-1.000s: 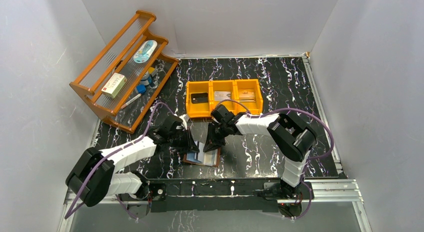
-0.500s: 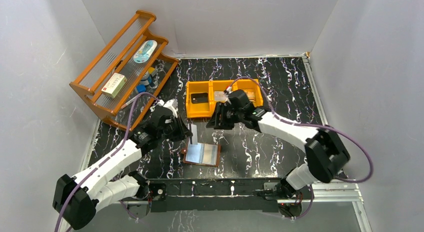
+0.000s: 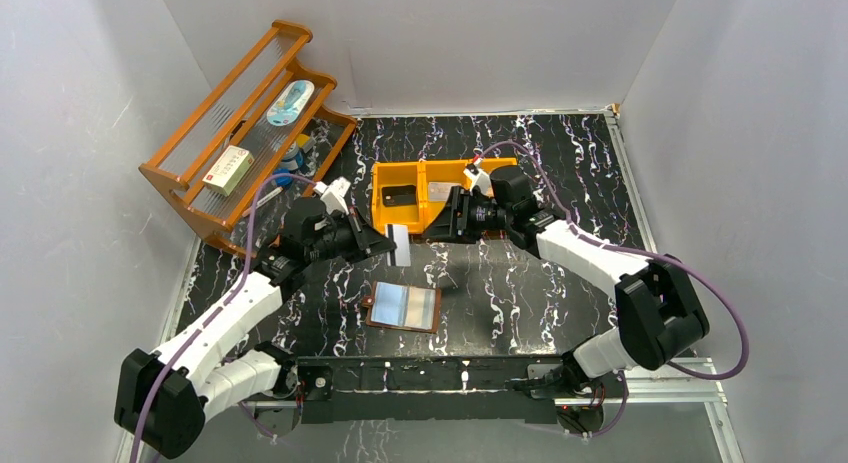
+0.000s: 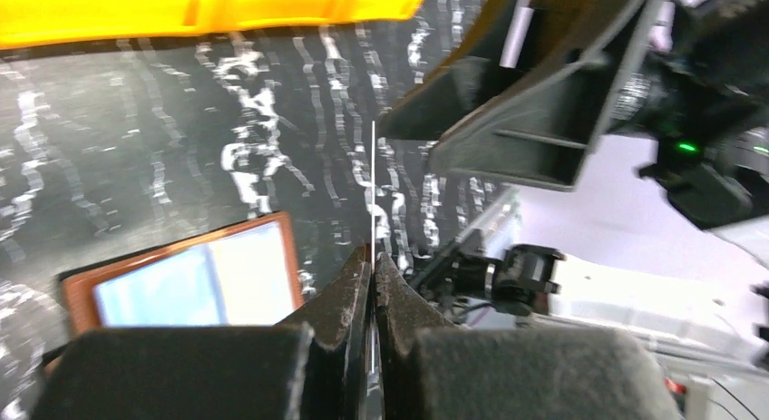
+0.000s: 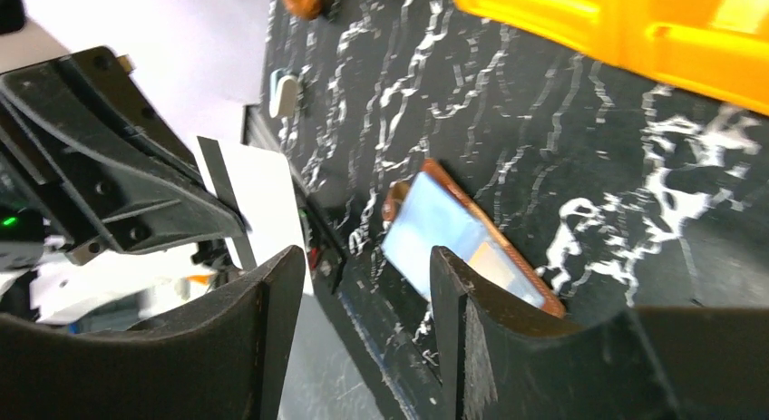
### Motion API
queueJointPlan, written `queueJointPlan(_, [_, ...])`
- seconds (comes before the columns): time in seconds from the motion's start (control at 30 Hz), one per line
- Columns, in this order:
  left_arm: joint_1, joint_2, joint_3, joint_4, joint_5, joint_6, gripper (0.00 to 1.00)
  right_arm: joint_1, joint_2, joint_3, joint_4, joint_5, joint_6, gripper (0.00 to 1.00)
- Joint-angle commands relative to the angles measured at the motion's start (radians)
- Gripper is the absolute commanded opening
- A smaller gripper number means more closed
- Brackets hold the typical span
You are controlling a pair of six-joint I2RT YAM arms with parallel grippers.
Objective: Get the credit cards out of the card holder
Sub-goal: Remove the credit card from the card holder.
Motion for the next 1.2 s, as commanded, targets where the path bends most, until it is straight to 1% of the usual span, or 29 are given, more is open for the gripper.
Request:
queueJointPlan(0.0, [0.006,0.01,-0.055,0.282,0.199,-0.126,0.0,0.005,0.023,0.024,0.182,-0.2,0.059,0.62])
queueJointPlan(0.1, [0.005,0.036,-0.069,0.369,0.235,-0.168,0.0,0.011,0.03,-0.007,0.328,-0.254,0.143,0.62])
queueJointPlan(0.23, [0.005,0.046,-0.071,0.404,0.247,-0.184,0.0,0.02,0.045,-0.005,0.373,-0.298,0.178,0.62])
queueJointPlan(0.3, [0.006,0.052,-0.07,0.423,0.256,-0.189,0.0,0.022,0.051,-0.006,0.39,-0.311,0.195,0.59])
queueJointPlan(0.4, [0.005,0.054,-0.072,0.431,0.259,-0.193,0.0,0.022,0.053,-0.021,0.431,-0.331,0.218,0.5])
queueJointPlan(0.47, [0.005,0.05,-0.076,0.436,0.257,-0.197,0.0,0.022,0.054,-0.027,0.457,-0.347,0.235,0.4])
queueJointPlan(0.5, [0.006,0.046,-0.079,0.433,0.251,-0.197,0.0,0.022,0.054,-0.031,0.47,-0.358,0.244,0.32])
queueJointPlan(0.57, [0.005,0.033,-0.085,0.422,0.236,-0.19,0.0,0.022,0.052,-0.037,0.489,-0.367,0.253,0.25])
queueJointPlan(0.7, [0.007,-0.005,-0.083,0.349,0.187,-0.158,0.0,0.021,0.043,-0.046,0.492,-0.38,0.255,0.23])
queueJointPlan(0.77, [0.009,-0.016,-0.083,0.328,0.175,-0.149,0.0,0.022,0.038,-0.05,0.494,-0.381,0.255,0.17])
queueJointPlan(0.8, [0.008,-0.017,-0.084,0.321,0.172,-0.147,0.03,0.022,0.036,-0.051,0.496,-0.382,0.256,0.13])
queueJointPlan(0.87, [0.008,-0.018,-0.082,0.309,0.17,-0.138,0.12,0.023,0.031,-0.049,0.496,-0.383,0.256,0.07])
queueJointPlan(0.93, [0.009,-0.025,-0.077,0.282,0.15,-0.124,0.3,0.019,0.025,-0.04,0.471,-0.369,0.238,0.01])
queueJointPlan(1.0, [0.008,-0.038,-0.071,0.24,0.124,-0.107,0.41,0.016,0.015,-0.016,0.394,-0.339,0.187,0.0])
queueJointPlan(1.07, [0.011,-0.047,-0.056,0.199,0.102,-0.091,0.61,0.013,0.009,0.013,0.309,-0.306,0.132,0.0])
queueJointPlan(1.17, [0.01,-0.053,-0.035,0.132,0.066,-0.078,0.75,0.009,0.005,0.087,0.12,-0.199,-0.003,0.0])
